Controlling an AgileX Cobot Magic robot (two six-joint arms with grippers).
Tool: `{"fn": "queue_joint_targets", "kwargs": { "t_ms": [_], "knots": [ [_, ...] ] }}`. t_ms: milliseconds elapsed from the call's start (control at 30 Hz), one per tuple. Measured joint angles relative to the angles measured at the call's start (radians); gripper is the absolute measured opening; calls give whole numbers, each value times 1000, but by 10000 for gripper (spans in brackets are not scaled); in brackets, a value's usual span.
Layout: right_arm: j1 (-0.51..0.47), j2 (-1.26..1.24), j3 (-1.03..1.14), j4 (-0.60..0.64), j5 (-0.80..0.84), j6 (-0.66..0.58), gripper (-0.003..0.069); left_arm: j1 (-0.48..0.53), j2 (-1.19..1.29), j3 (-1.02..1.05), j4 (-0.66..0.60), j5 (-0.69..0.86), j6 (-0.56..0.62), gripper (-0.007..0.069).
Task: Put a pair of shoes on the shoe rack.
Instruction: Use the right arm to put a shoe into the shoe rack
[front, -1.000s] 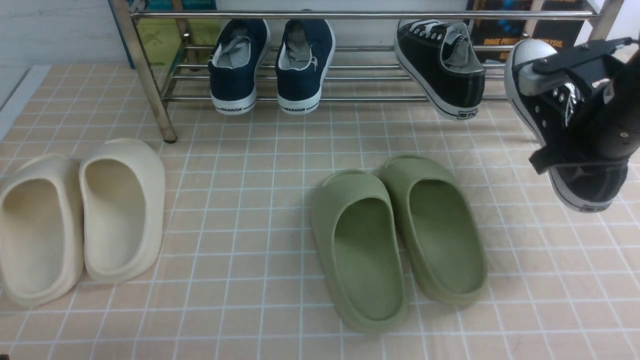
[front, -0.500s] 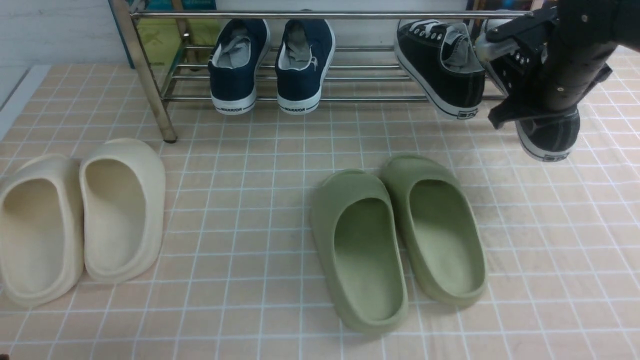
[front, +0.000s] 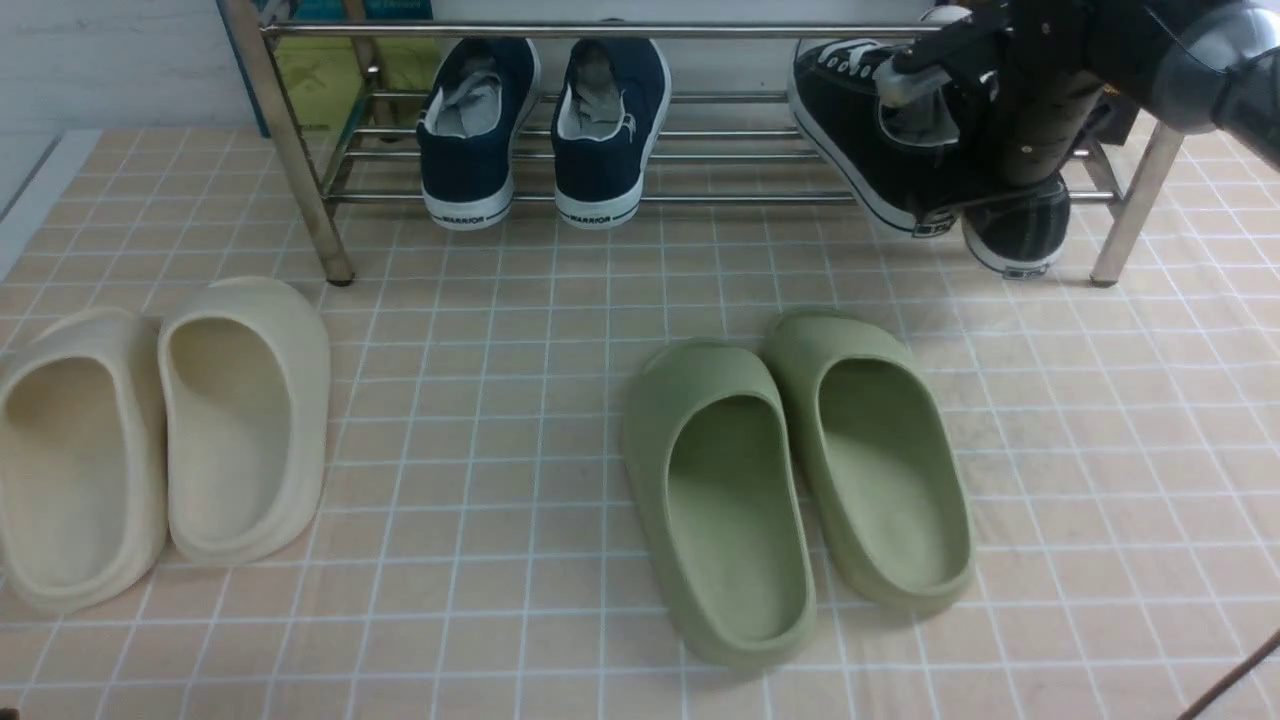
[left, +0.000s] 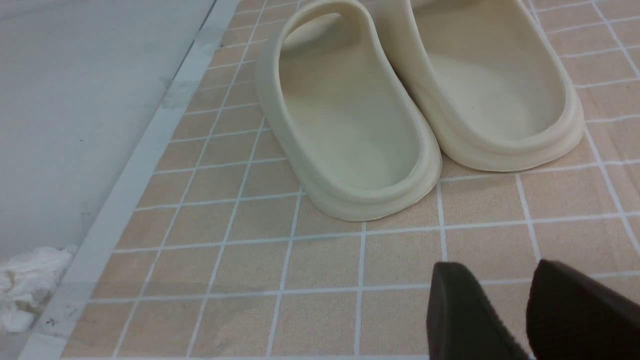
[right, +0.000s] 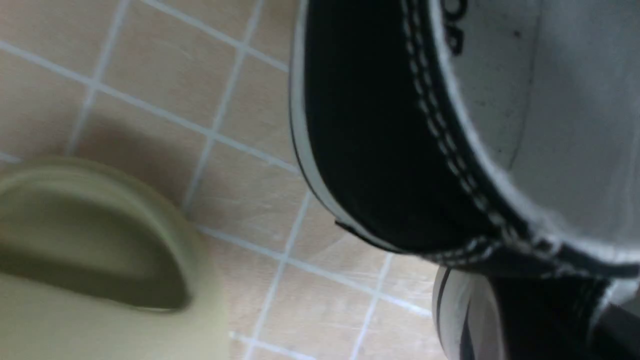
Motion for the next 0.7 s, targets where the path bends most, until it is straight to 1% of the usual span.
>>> {"fn": "queue_joint_targets", "kwargs": {
  "t_ms": [67, 100, 167, 233, 333, 467, 700],
  "knots": [
    [-4, 1, -35, 113, 33, -44, 6, 0, 0, 0, 0, 0, 0, 238],
    [-4, 1, -37, 123, 35, -48, 6, 0, 0, 0, 0, 0, 0, 238],
    [-3, 1, -51, 193, 41, -85, 6, 0, 0, 0, 0, 0, 0, 238],
    [-2, 1, -55, 206, 41, -93, 6, 0, 0, 0, 0, 0, 0, 238],
    [-3, 5, -57, 142, 36, -94, 6, 0, 0, 0, 0, 0, 0, 238],
    [-9, 12, -57, 42, -2, -65, 6, 0, 0, 0, 0, 0, 0, 238],
    [-23, 28, -58, 17, -79, -55, 6, 0, 0, 0, 0, 0, 0, 238]
  ]
}}
